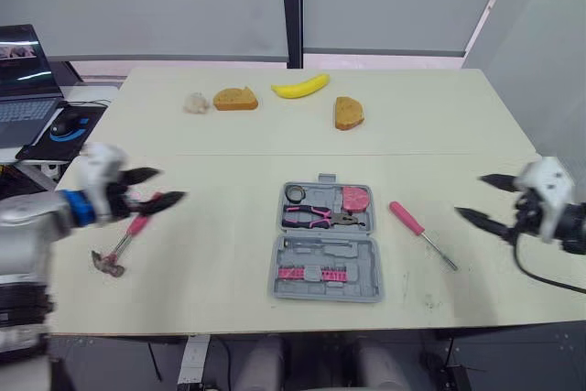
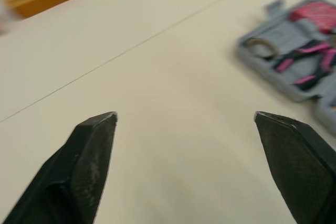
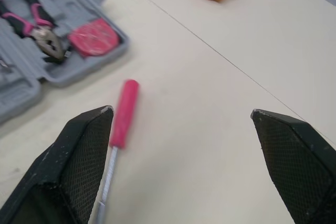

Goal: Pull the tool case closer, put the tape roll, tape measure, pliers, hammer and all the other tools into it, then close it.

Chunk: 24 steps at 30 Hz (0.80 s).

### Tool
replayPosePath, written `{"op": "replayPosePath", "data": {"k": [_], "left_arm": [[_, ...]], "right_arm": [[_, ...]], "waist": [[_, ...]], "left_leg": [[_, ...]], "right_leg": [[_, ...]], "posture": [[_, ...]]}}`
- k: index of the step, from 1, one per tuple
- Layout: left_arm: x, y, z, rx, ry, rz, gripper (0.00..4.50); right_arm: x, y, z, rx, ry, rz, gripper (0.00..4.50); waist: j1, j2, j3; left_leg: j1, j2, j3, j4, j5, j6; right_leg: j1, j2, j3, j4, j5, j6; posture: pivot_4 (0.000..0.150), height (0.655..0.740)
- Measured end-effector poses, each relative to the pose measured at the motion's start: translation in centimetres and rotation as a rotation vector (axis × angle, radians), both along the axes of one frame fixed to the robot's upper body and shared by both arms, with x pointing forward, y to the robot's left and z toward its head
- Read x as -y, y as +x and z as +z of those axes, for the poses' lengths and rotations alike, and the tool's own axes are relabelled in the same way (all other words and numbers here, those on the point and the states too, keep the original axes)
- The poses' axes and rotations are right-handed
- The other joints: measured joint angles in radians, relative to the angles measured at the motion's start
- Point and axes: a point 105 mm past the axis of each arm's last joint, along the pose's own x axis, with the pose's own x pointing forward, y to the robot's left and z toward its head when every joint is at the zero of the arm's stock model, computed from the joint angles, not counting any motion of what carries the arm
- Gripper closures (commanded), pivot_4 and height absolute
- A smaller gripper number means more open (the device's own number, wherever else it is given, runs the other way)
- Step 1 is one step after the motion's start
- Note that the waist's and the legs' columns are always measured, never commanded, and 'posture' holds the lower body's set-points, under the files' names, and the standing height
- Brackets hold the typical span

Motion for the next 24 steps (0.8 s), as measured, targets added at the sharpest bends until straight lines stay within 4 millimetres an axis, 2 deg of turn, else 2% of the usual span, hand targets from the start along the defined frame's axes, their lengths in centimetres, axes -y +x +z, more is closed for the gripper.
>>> {"op": "replayPosePath", "data": {"k": [2, 6, 9, 15, 19, 24], "left_arm": [[-2.0, -0.5, -0.4, -0.004, -0.012, 0.067, 0.01], [-6.2, -1.9, -2.3, -0.053, -0.002, 0.248, 0.01], [-8.0, -2.7, -3.2, -0.067, -0.004, 0.333, 0.01], [-8.2, -3.0, -3.6, -0.072, -0.022, 0.328, 0.01], [-7.7, -2.8, -3.3, -0.073, -0.034, 0.301, 0.01], [-7.3, -2.8, -3.2, -0.086, -0.041, 0.276, 0.01]], "right_arm": [[0.8, -0.2, 0.0, 0.008, 0.005, -0.020, 0.00], [3.3, -1.0, -0.6, 0.002, 0.006, -0.099, 0.00], [4.7, -1.4, -0.8, 0.003, 0.015, -0.148, 0.00], [4.9, -1.8, -1.1, -0.003, 0.016, -0.157, 0.00], [3.9, -2.1, -1.3, -0.029, 0.037, -0.130, 0.00], [1.8, -3.5, -2.4, -0.156, 0.110, -0.061, 0.00]], "waist": [[0.001, 0.000, 0.000], [0.005, 0.000, 0.000], [0.005, 0.000, 0.000], [0.003, 0.000, 0.000], [0.003, 0.000, 0.000], [0.003, 0.000, 0.000]], "left_leg": [[0.001, 0.000, 0.000, -0.001, 0.000, 0.000], [0.001, 0.000, 0.000, -0.001, 0.000, 0.000], [0.001, 0.000, 0.001, -0.001, 0.000, 0.000], [0.001, 0.000, 0.001, -0.001, 0.000, 0.000], [0.001, 0.001, 0.001, -0.002, -0.001, 0.000], [0.001, 0.001, 0.001, -0.002, -0.001, 0.000]], "right_leg": [[0.001, 0.000, 0.000, 0.000, 0.000, 0.000], [0.000, -0.001, 0.000, 0.000, 0.000, 0.000], [0.000, -0.001, 0.001, 0.000, 0.000, 0.000], [0.000, -0.001, 0.001, 0.000, 0.000, 0.000], [0.000, -0.001, 0.001, 0.000, 0.000, 0.000], [0.000, -0.002, 0.002, 0.000, 0.000, 0.000]], "posture": [[0.150, 0.7400], [0.150, 0.7400], [0.150, 0.7400], [0.150, 0.7400], [0.150, 0.7400], [0.150, 0.7400]]}}
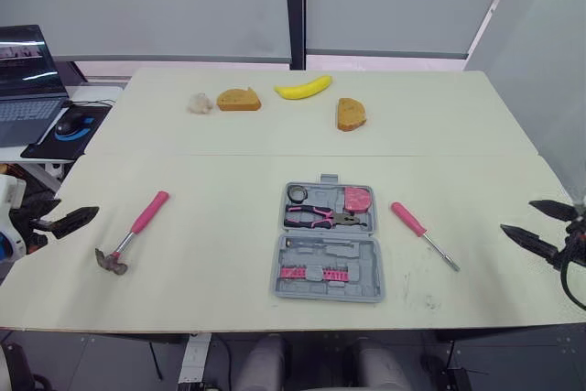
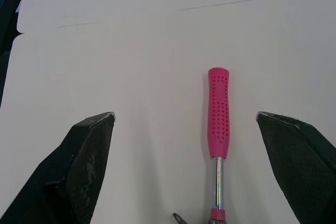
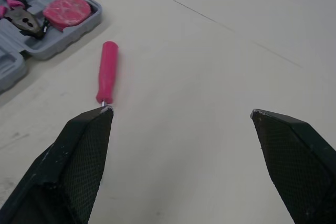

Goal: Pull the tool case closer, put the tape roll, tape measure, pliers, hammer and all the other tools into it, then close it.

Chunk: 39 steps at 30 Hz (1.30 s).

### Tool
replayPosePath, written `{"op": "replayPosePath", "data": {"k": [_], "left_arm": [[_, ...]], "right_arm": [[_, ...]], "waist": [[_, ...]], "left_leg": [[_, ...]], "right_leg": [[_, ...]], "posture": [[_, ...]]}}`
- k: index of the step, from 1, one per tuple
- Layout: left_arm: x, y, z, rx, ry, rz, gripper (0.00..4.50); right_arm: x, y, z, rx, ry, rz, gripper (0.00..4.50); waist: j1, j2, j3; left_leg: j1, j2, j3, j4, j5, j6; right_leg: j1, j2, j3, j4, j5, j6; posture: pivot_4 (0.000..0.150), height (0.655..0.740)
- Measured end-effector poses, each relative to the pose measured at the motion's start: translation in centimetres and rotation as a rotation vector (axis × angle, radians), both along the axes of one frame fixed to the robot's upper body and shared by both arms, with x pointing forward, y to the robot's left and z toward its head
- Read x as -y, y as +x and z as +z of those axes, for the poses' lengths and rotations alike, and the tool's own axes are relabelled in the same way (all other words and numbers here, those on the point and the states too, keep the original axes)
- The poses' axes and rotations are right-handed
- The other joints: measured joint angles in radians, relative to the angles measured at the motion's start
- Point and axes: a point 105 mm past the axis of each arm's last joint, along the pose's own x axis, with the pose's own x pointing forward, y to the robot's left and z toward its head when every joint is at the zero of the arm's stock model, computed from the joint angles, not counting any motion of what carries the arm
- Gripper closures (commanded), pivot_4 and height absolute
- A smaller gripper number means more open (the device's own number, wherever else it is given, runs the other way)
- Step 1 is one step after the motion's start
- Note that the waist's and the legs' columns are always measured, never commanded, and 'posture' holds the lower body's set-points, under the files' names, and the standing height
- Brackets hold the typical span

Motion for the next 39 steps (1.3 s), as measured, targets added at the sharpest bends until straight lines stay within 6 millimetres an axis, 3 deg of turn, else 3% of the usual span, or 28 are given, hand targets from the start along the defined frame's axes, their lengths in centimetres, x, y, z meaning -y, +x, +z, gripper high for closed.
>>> {"op": "replayPosePath", "data": {"k": [7, 16, 20, 23, 26, 30, 34, 36, 39], "left_arm": [[0.3, 0.1, 0.3, -0.001, 0.008, -0.016, 0.01], [1.5, 1.2, 1.9, 0.054, 0.060, -0.052, 0.01], [5.5, 3.6, 4.7, 0.178, 0.043, -0.166, 0.01], [11.0, 5.0, 6.7, 0.250, 0.039, -0.352, 0.01], [16.6, 5.5, 7.1, 0.262, 0.027, -0.529, 0.01], [21.7, 5.0, 6.1, 0.234, 0.022, -0.699, 0.01], [23.5, 4.5, 5.7, 0.223, 0.019, -0.773, 0.01], [23.4, 4.2, 5.5, 0.215, 0.028, -0.780, 0.01], [22.0, 3.3, 3.3, 0.129, 0.046, -0.764, 0.01]], "right_arm": [[-2.6, -1.1, 0.1, -0.106, 0.056, 0.089, 0.00], [-2.4, -0.7, 0.2, -0.079, 0.039, 0.064, 0.00], [-3.1, -0.6, 0.3, -0.063, 0.032, 0.077, 0.00], [-4.2, -0.6, 0.0, -0.059, 0.034, 0.101, 0.00], [-5.0, -0.8, -0.4, -0.064, 0.036, 0.117, 0.00], [-5.6, -1.1, -0.7, -0.064, 0.036, 0.116, 0.00], [-6.4, -1.1, -0.6, -0.055, 0.038, 0.128, 0.00], [-6.9, -1.1, -0.4, -0.043, 0.032, 0.147, 0.00], [-8.6, -0.9, 0.1, -0.027, 0.027, 0.214, 0.00]], "waist": [[0.001, 0.000, 0.000], [0.002, 0.000, 0.000], [0.010, 0.000, 0.000], [0.011, -0.001, 0.000], [0.007, -0.001, 0.000], [-0.003, -0.001, 0.000], [-0.005, 0.000, 0.000], [-0.005, 0.000, 0.000], [-0.009, 0.000, 0.000]], "left_leg": [[0.000, 0.000, 0.000, 0.000, 0.000, 0.000], [-0.001, 0.000, 0.000, 0.000, 0.000, 0.000], [-0.002, 0.000, 0.000, 0.001, 0.000, 0.000], [-0.002, -0.001, 0.000, 0.001, 0.000, 0.000], [-0.002, -0.001, 0.000, 0.001, 0.000, 0.000], [-0.002, 0.000, 0.000, 0.001, 0.000, 0.000], [-0.001, 0.001, 0.000, 0.001, 0.000, 0.000], [-0.001, 0.001, 0.001, 0.001, 0.000, 0.000], [-0.001, 0.001, 0.001, 0.001, 0.000, 0.000]], "right_leg": [[0.000, -0.001, 0.000, 0.000, 0.000, 0.000], [0.000, -0.001, 0.000, 0.000, 0.000, 0.000], [0.000, -0.002, -0.001, -0.001, 0.000, 0.000], [0.000, -0.002, 0.000, -0.001, 0.000, 0.001], [0.000, -0.001, 0.000, -0.001, 0.000, 0.001], [0.000, 0.001, 0.000, 0.000, 0.000, 0.001], [0.000, 0.002, 0.000, 0.000, 0.000, 0.001], [0.000, 0.002, 0.000, -0.001, 0.000, 0.001], [0.000, 0.002, 0.001, -0.001, 0.000, 0.001]], "posture": [[0.150, 0.7400], [0.150, 0.7400], [0.150, 0.7400], [0.150, 0.7400], [0.150, 0.7400], [0.150, 0.7400], [0.150, 0.7400], [0.150, 0.7400], [0.150, 0.7400]]}}
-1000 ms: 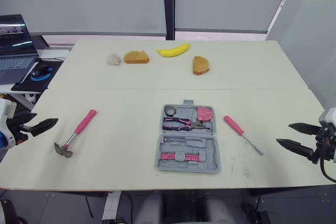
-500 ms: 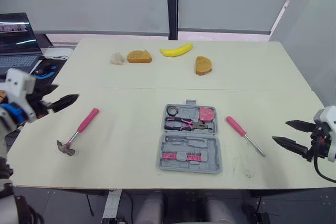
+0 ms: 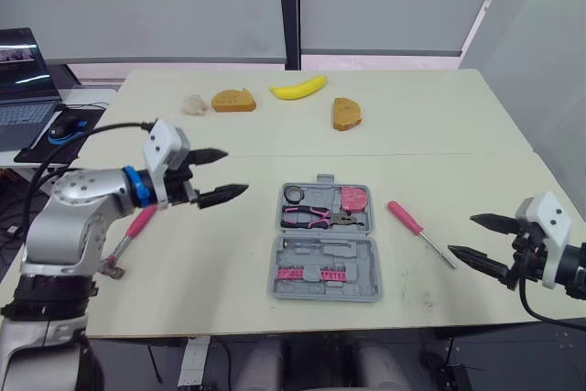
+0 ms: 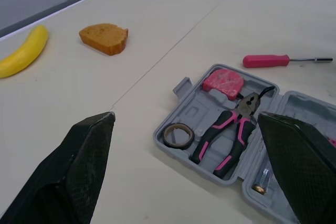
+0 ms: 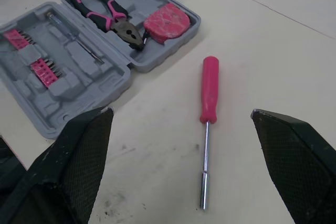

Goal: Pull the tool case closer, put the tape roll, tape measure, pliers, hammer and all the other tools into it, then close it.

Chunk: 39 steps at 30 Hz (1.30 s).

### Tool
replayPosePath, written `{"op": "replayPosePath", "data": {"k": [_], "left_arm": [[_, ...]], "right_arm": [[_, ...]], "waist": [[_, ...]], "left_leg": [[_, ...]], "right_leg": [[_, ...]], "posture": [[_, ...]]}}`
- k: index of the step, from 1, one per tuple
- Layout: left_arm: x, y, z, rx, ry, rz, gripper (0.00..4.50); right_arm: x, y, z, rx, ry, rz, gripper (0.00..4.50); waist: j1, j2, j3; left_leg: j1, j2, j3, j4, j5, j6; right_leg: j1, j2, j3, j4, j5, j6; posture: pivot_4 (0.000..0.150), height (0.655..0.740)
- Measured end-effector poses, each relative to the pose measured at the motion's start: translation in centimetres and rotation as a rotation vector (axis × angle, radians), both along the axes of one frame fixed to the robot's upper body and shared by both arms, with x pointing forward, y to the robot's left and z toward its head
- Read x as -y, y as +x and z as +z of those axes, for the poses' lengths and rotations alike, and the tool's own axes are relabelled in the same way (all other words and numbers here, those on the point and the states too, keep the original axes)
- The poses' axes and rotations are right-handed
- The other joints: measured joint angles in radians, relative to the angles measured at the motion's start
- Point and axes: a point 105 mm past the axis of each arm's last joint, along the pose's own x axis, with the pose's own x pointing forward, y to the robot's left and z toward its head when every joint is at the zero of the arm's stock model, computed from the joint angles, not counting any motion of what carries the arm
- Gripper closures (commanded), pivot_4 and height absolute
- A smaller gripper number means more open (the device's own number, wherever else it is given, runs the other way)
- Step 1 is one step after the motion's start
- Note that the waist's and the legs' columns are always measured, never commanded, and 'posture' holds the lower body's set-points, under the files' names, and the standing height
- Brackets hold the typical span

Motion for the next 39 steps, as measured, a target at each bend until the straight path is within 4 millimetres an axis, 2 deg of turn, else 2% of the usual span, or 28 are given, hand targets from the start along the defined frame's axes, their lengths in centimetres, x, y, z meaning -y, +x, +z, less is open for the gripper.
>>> {"op": "replayPosePath", "data": {"k": [2, 4, 7, 10, 12, 17, 23, 27, 31, 34, 36, 39], "left_arm": [[-1.4, -0.8, -1.5, -0.052, 0.029, 0.030, 0.01], [-3.5, -1.9, -3.0, -0.109, 0.040, 0.099, 0.01], [-5.8, -3.7, -4.7, -0.153, 0.039, 0.190, 0.01], [-9.1, -7.6, -7.5, -0.241, 0.043, 0.343, 0.01], [-10.6, -9.6, -8.4, -0.269, 0.037, 0.426, 0.01], [-13.0, -13.1, -9.1, -0.279, 0.019, 0.586, 0.01], [-14.5, -15.9, -9.2, -0.265, 0.001, 0.703, 0.01], [-15.1, -15.0, -7.9, -0.202, 0.006, 0.729, 0.01], [-16.5, -11.4, -5.1, -0.085, 0.029, 0.752, 0.01], [-17.9, -8.8, -4.0, -0.054, 0.086, 0.795, 0.01], [-18.3, -7.3, -4.3, -0.073, 0.099, 0.824, 0.01], [-18.1, -5.5, -6.2, -0.159, 0.125, 0.816, 0.01]], "right_arm": [[-1.9, 0.8, 1.0, 0.035, 0.011, 0.071, 0.00], [-4.7, 2.0, 3.2, 0.115, 0.024, 0.184, 0.00], [-7.8, 3.1, 5.1, 0.185, 0.051, 0.301, 0.00], [-11.9, 4.2, 7.4, 0.246, 0.132, 0.468, 0.00], [-13.6, 4.3, 8.3, 0.260, 0.145, 0.551, 0.00], [-16.0, 4.1, 8.9, 0.254, 0.176, 0.687, 0.00], [-16.8, 3.9, 8.6, 0.241, 0.172, 0.749, 0.00], [-17.0, 4.3, 8.3, 0.244, 0.173, 0.745, 0.00], [-17.1, 4.2, 8.3, 0.253, 0.167, 0.738, 0.00], [-17.1, 3.9, 8.1, 0.257, 0.164, 0.728, 0.00], [-17.1, 3.8, 7.9, 0.251, 0.163, 0.712, 0.00], [-16.9, 3.6, 7.9, 0.257, 0.159, 0.682, 0.00]], "waist": [[-0.005, 0.000, 0.000], [-0.016, 0.002, 0.001], [-0.014, 0.001, 0.001], [-0.025, 0.001, 0.001], [-0.015, 0.000, 0.001], [0.020, 0.000, 0.001], [0.023, -0.002, 0.000], [0.023, -0.002, 0.000], [0.027, -0.002, 0.000], [0.021, -0.002, 0.000], [0.017, -0.002, 0.000], [0.010, -0.002, 0.000]], "left_leg": [[0.000, 0.000, 0.000, 0.000, 0.000, 0.000], [0.000, 0.001, 0.000, 0.000, 0.000, 0.000], [0.000, 0.001, -0.001, -0.001, 0.000, 0.000], [-0.001, 0.001, 0.002, -0.002, -0.001, 0.000], [-0.002, 0.001, 0.001, -0.002, -0.001, 0.000], [-0.003, -0.001, 0.000, -0.001, -0.001, 0.000], [-0.003, 0.000, 0.000, -0.001, -0.001, 0.000], [-0.003, -0.001, 0.000, -0.001, -0.001, 0.000], [-0.004, -0.001, -0.001, -0.001, -0.001, 0.000], [-0.004, -0.001, 0.000, -0.001, -0.001, 0.000], [-0.004, -0.001, 0.000, -0.001, -0.001, 0.000], [-0.005, -0.001, 0.000, -0.001, -0.001, -0.001]], "right_leg": [[0.000, 0.000, 0.000, 0.000, 0.000, 0.000], [0.000, 0.000, 0.000, 0.000, 0.000, 0.000], [-0.001, 0.000, -0.001, -0.001, 0.000, -0.001], [-0.004, -0.002, 0.002, -0.001, 0.000, -0.001], [-0.006, -0.002, 0.000, -0.001, -0.001, -0.002], [-0.010, -0.004, -0.001, -0.002, -0.001, -0.001], [-0.010, -0.005, -0.001, -0.002, -0.001, -0.002], [-0.010, -0.005, -0.001, -0.002, -0.001, -0.002], [-0.011, -0.004, -0.002, -0.001, 0.000, -0.003], [-0.011, -0.004, -0.001, -0.001, 0.001, -0.003], [-0.012, -0.004, -0.001, -0.001, 0.002, -0.003], [-0.013, -0.003, -0.001, 0.000, 0.002, -0.002]], "posture": [[0.150, 0.7400], [0.150, 0.7400], [0.150, 0.7400], [0.150, 0.7400], [0.150, 0.7400], [0.150, 0.7400], [0.150, 0.7400], [0.150, 0.7400], [0.150, 0.7400], [0.150, 0.7400], [0.150, 0.7400], [0.150, 0.7400]]}}
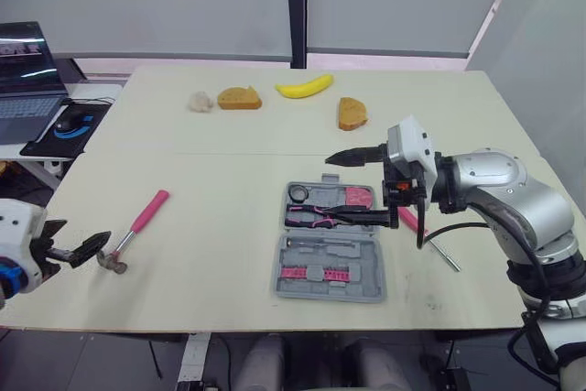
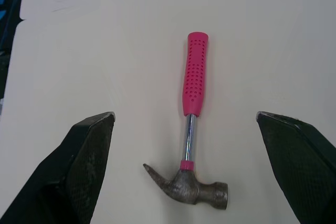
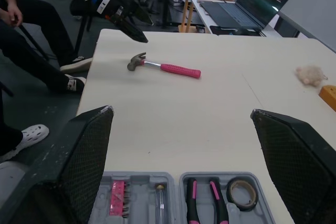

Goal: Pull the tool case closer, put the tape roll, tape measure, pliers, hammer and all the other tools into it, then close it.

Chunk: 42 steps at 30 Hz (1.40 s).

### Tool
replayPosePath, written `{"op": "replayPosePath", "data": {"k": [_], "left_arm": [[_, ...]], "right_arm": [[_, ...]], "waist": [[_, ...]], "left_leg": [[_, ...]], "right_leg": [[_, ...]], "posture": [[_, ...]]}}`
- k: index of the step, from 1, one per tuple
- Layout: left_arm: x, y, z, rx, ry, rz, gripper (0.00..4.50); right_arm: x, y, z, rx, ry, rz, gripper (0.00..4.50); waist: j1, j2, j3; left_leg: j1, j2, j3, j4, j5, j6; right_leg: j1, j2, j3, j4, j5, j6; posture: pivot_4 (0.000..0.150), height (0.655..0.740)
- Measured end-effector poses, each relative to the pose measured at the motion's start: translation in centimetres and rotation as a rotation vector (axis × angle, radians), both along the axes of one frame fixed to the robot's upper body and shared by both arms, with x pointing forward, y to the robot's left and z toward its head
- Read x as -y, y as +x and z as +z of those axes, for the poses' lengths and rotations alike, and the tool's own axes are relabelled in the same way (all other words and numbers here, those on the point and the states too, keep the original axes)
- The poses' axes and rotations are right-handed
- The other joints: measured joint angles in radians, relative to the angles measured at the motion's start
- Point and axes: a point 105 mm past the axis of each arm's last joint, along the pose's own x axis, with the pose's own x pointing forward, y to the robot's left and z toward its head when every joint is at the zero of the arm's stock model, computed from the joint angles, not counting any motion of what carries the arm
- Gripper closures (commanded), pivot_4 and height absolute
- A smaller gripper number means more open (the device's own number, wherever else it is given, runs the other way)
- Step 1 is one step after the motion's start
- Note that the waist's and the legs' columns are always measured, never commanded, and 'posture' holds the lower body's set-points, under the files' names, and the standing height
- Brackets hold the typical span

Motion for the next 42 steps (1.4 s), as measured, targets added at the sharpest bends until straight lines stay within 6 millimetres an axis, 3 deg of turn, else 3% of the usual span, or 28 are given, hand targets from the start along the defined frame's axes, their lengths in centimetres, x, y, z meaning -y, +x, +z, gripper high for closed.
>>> {"op": "replayPosePath", "data": {"k": [4, 10, 14, 25, 34, 38, 42], "left_arm": [[0.2, 1.1, -2.9, -0.130, 0.016, -0.008, 0.01], [0.6, 3.4, -4.9, -0.169, 0.027, 0.000, 0.01], [1.1, 3.9, -5.9, -0.196, 0.004, 0.000, 0.86], [0.2, 3.1, -6.4, -0.227, 0.000, 0.055, 4.28], [0.0, 2.0, -6.2, -0.229, 0.016, 0.049, 4.44], [2.4, 2.2, -5.7, -0.232, 0.011, -0.027, 4.44], [6.9, 3.6, -4.6, -0.182, -0.024, -0.134, 4.44]], "right_arm": [[0.3, -0.2, 0.0, -0.004, 0.003, -0.038, 0.00], [0.8, -0.5, 0.0, -0.010, 0.002, -0.098, 0.00], [0.8, -0.9, 0.3, -0.007, -0.002, -0.104, 0.00], [1.7, -1.0, -0.1, -0.033, -0.039, -0.137, 0.00], [1.9, -1.0, -0.4, -0.042, -0.041, -0.141, 0.00], [1.8, -1.1, -0.4, -0.044, -0.042, -0.136, 0.00], [1.7, -1.2, -0.5, -0.049, -0.043, -0.124, 0.00]], "waist": [[-0.010, 0.000, 0.000], [-0.007, 0.000, 0.000], [-0.005, 0.000, -0.001], [-0.016, 0.001, -0.001], [-0.029, 0.001, -0.002], [-0.024, 0.001, -0.001], [-0.007, 0.001, -0.001]], "left_leg": [[-0.002, 0.000, 0.000, 0.000, 0.000, 0.000], [-0.003, 0.000, 0.000, 0.000, 0.000, 0.000], [-0.003, 0.000, 0.000, 0.001, 0.000, 0.000], [-0.002, 0.001, 0.000, 0.001, 0.000, 0.000], [-0.003, 0.001, 0.000, 0.000, 0.000, 0.000], [-0.004, 0.000, 0.000, 0.001, 0.000, 0.000], [-0.004, 0.000, 0.000, 0.002, 0.000, 0.000]], "right_leg": [[0.000, 0.001, 0.001, 0.002, 0.000, 0.000], [-0.001, 0.001, 0.001, 0.002, 0.000, 0.000], [-0.001, 0.001, 0.001, 0.002, 0.001, 0.001], [0.000, 0.001, 0.002, 0.002, 0.001, 0.001], [0.000, 0.001, 0.002, 0.002, 0.001, 0.001], [0.000, 0.001, 0.002, 0.001, 0.001, 0.001], [0.000, 0.000, 0.002, 0.001, 0.001, 0.001]], "posture": [[0.150, 0.7400], [0.150, 0.7400], [0.150, 0.7400], [0.150, 0.7400], [0.150, 0.7400], [0.150, 0.7400], [0.150, 0.7400]]}}
